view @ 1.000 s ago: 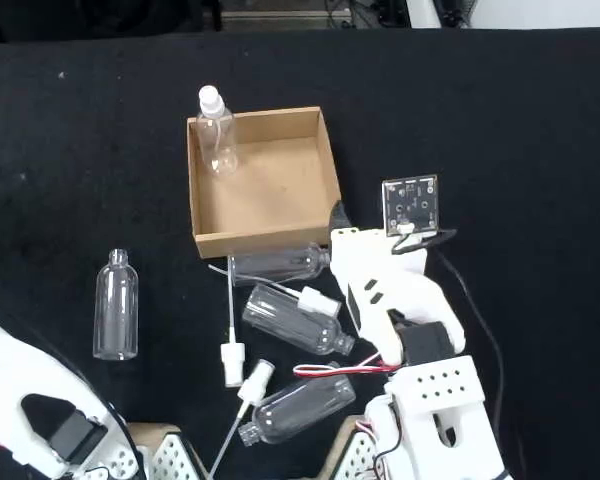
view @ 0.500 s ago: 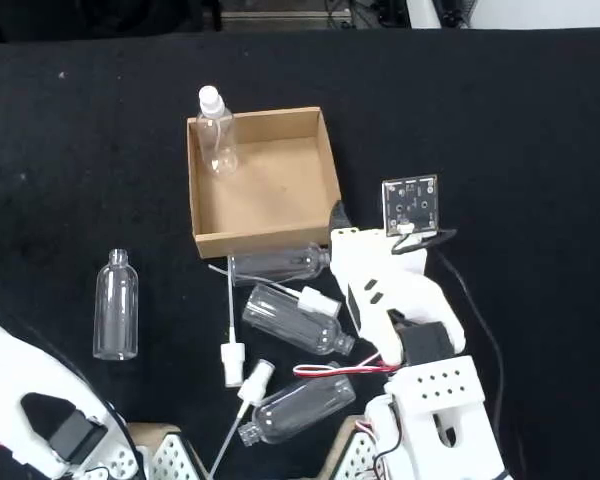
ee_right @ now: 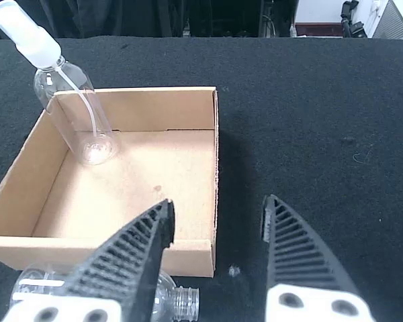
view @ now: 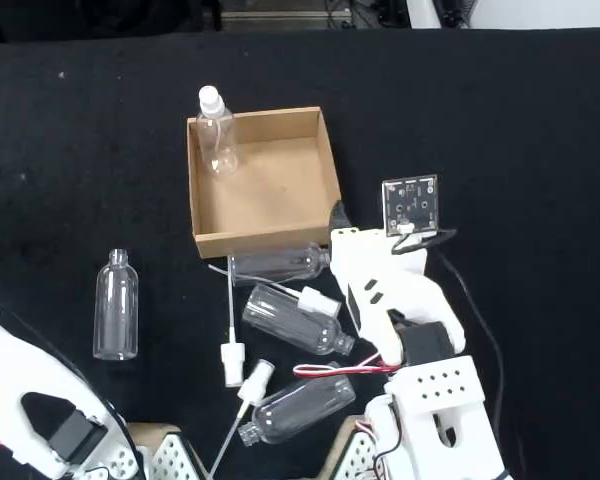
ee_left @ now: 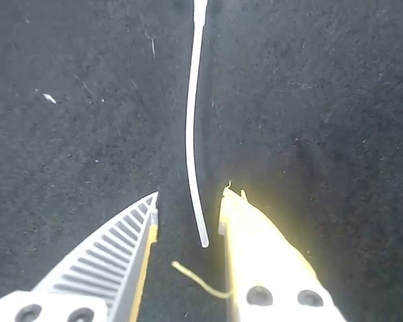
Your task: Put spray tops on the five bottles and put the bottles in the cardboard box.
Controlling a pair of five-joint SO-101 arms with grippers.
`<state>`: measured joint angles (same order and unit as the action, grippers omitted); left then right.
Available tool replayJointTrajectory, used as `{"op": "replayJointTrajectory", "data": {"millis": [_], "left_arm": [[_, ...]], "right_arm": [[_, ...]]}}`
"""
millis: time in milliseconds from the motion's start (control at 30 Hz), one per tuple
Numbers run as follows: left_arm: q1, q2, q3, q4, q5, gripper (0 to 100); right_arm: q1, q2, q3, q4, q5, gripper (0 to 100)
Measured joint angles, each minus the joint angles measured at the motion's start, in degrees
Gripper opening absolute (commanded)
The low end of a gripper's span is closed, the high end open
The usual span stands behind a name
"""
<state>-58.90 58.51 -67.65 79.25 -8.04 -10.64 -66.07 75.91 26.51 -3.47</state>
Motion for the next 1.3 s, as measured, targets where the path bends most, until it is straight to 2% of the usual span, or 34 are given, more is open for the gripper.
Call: {"op": "replayJointTrajectory", "data": {"millis": [300,500,767,933,1300], "left_arm": [[0.0,4.22,-1.58,0.44,0.44,13],[0.0,4.31,-1.93,0.53,0.53,8],[0.0,4.84,-8.44,3.43,0.53,9],[0.0,4.84,-8.62,3.43,0.53,12],[0.0,6.68,-8.79,3.43,0.53,12]], "right_arm": [[0.0,0.0,0.0,0.0,0.0,19.8],[0.0,0.0,0.0,0.0,0.0,19.8],[0.0,0.0,0.0,0.0,0.0,19.8],[0.0,0.0,0.0,0.0,0.0,19.8],[0.0,0.0,0.0,0.0,0.0,19.8]]}}
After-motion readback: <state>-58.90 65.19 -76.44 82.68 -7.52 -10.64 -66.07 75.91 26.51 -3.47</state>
